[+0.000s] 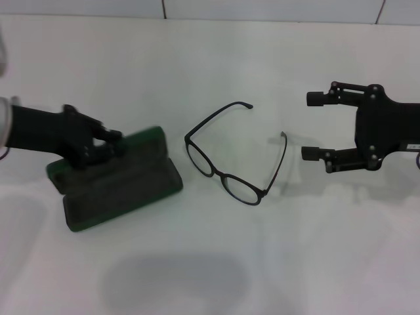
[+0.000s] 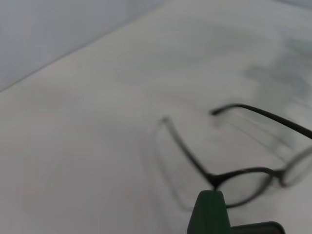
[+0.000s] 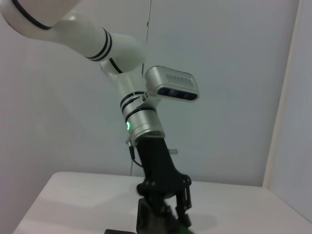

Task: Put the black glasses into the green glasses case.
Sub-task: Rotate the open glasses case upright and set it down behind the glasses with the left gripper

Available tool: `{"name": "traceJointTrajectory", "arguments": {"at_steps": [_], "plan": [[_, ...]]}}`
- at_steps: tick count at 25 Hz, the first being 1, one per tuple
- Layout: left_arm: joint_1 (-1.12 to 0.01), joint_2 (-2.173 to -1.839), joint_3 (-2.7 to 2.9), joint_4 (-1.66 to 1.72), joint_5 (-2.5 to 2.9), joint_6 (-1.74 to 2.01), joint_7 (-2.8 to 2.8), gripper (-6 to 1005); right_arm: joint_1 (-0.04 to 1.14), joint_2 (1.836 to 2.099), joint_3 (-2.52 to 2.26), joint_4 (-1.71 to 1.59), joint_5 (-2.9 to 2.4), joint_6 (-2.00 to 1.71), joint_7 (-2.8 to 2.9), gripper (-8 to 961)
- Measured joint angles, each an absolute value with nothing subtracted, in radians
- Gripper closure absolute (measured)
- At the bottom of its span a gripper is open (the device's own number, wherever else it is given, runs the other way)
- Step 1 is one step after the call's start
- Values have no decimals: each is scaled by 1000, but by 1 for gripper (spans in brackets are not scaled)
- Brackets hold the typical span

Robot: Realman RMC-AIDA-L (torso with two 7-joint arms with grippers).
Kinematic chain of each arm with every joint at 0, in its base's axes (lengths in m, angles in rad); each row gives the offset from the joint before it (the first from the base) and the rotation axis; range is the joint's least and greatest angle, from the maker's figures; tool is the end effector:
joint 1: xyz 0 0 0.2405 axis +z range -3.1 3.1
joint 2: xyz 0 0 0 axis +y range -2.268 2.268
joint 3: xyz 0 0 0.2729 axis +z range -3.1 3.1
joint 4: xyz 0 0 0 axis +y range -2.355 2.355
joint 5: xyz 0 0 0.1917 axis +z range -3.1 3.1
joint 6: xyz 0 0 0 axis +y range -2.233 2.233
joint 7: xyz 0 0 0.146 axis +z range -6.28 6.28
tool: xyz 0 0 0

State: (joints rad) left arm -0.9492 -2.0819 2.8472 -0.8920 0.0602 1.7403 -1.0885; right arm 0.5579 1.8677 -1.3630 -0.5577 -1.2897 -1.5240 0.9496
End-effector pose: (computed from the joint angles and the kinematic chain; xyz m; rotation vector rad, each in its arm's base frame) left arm -0.2750 0.3498 0.0321 -2.8339 -0.4677 -0.0707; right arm 0.2263 0.3360 0.0140 -2.7887 -0.1376 0.8241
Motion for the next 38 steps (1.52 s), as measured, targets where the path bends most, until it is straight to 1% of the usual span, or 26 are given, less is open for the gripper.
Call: {"name": "traceJointTrajectory", "arguments": {"at_steps": [4,8,19,23,29,32,35,38], "plan": [[-985,-2086,2847,-858,89,1737,-1027,785,554,1870,-1361,-558,-1290,-1525,949,114],[-1031,-2086,2847,-827,6,1730,-1028,786,540,1876,-1342,-558,-1290,-1525,938,114],[-1147,-2087,2847,-687,9,1643,-977,789,461,1888,-1270,-564,-1290,-1564,912,114],[-1173,-2088,2847,-654,18,1619,-970,790,444,1893,-1248,-567,-1290,-1576,910,115],[-1172,-2081,2847,-671,36,1581,-970,791,429,1894,-1242,-569,-1289,-1580,910,115],[-1169,-2083,2847,-687,54,1583,-971,791,425,1893,-1234,-569,-1290,-1580,913,115],[-1162,-2084,2847,-712,23,1619,-970,791,425,1888,-1234,-569,-1290,-1580,916,115],[-1144,-2077,2847,-722,-40,1684,-963,792,431,1886,-1233,-569,-1290,-1580,915,115]]}}
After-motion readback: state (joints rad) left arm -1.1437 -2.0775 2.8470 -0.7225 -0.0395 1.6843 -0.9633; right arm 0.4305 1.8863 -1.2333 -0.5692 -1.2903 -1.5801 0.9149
